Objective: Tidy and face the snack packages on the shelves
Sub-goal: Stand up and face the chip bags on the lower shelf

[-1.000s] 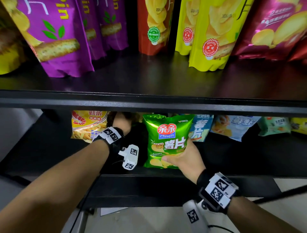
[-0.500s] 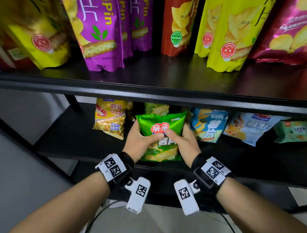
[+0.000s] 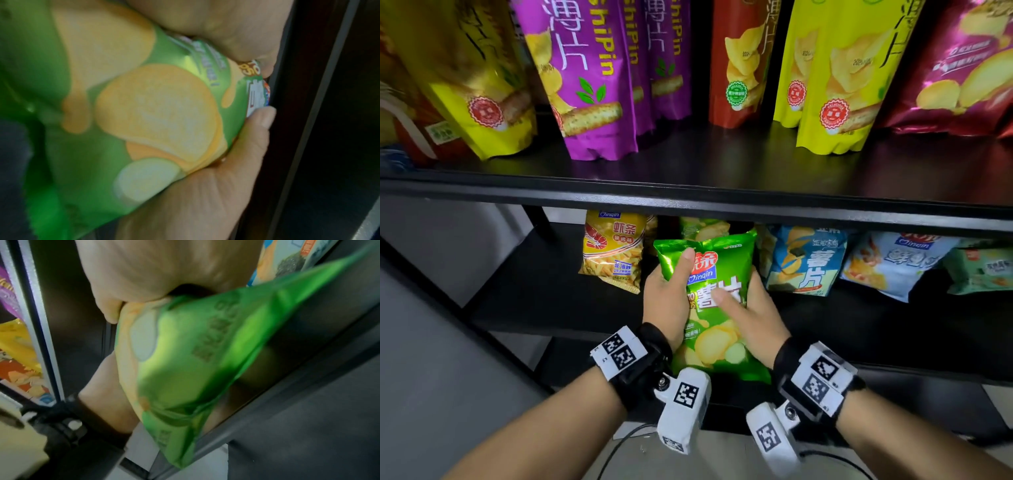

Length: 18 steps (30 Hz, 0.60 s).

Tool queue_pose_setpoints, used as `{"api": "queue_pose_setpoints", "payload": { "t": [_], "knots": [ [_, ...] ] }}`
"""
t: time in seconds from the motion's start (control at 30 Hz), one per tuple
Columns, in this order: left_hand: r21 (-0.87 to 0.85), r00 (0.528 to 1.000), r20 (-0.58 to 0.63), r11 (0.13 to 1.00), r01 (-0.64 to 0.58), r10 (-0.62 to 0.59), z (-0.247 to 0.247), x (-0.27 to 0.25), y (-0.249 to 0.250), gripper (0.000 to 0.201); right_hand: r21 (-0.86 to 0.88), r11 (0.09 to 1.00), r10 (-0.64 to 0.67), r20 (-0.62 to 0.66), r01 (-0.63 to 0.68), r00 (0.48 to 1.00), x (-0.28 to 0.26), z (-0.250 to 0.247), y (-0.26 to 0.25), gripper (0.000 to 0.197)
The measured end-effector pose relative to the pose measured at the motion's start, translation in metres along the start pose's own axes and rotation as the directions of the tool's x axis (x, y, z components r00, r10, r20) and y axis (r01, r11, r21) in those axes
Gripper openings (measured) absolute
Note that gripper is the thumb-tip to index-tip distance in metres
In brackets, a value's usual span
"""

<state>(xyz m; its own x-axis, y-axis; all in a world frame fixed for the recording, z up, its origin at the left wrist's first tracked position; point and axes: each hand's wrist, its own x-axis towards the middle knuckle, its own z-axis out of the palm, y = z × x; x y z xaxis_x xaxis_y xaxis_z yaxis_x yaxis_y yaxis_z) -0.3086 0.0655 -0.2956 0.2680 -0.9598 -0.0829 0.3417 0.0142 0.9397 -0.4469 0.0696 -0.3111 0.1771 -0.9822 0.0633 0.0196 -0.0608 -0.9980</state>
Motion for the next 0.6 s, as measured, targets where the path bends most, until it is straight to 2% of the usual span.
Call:
{"api": "queue_pose_setpoints", "payload": {
  "t": [0.1,0.17,0.27,0.33,0.4,0.47,0.5,0.6],
  "knots": [
    [0.015,1.0,0.018,1.0,0.025,-0.025,-0.002,-0.004,0.005,0.03,0.025,1.0,0.012,0.003,-0.012,1.0,-0.003,-0.002,-0.003,0.057],
    [0.036,0.99,0.131,0.998,0.045,-0.05,-0.006,-0.008,0.006,0.043,-0.004,1.0,0.007,-0.033,-0.008,0.999,0.001,-0.007,-0.009,0.054],
    [0.148,0.931,0.337,0.984,0.098,-0.143,-0.013,-0.017,0.0,0.067,-0.101,0.995,0.001,-0.087,-0.01,0.996,0.012,-0.016,-0.021,0.056],
    [0.222,0.893,0.389,0.964,0.149,-0.227,-0.017,-0.022,-0.001,0.079,-0.14,0.988,0.054,-0.118,-0.07,0.992,0.018,-0.019,-0.027,0.071],
    [0.263,0.878,0.398,0.95,0.168,-0.266,-0.019,-0.024,0.001,0.085,-0.142,0.976,0.143,-0.139,-0.163,0.98,0.022,-0.021,-0.029,0.081],
    [0.269,0.88,0.383,0.945,0.185,-0.281,-0.019,-0.024,0.008,0.084,-0.099,0.971,0.203,-0.132,-0.216,0.97,0.02,-0.024,-0.029,0.068],
    [0.265,0.882,0.381,0.947,0.182,-0.276,-0.018,-0.024,0.011,0.077,-0.09,0.969,0.22,-0.105,-0.229,0.97,0.018,-0.025,-0.029,0.067],
    [0.258,0.87,0.408,0.949,0.182,-0.278,-0.018,-0.026,0.019,0.053,-0.156,0.956,0.254,0.017,-0.249,0.967,0.01,-0.026,-0.028,0.102]
  ]
}}
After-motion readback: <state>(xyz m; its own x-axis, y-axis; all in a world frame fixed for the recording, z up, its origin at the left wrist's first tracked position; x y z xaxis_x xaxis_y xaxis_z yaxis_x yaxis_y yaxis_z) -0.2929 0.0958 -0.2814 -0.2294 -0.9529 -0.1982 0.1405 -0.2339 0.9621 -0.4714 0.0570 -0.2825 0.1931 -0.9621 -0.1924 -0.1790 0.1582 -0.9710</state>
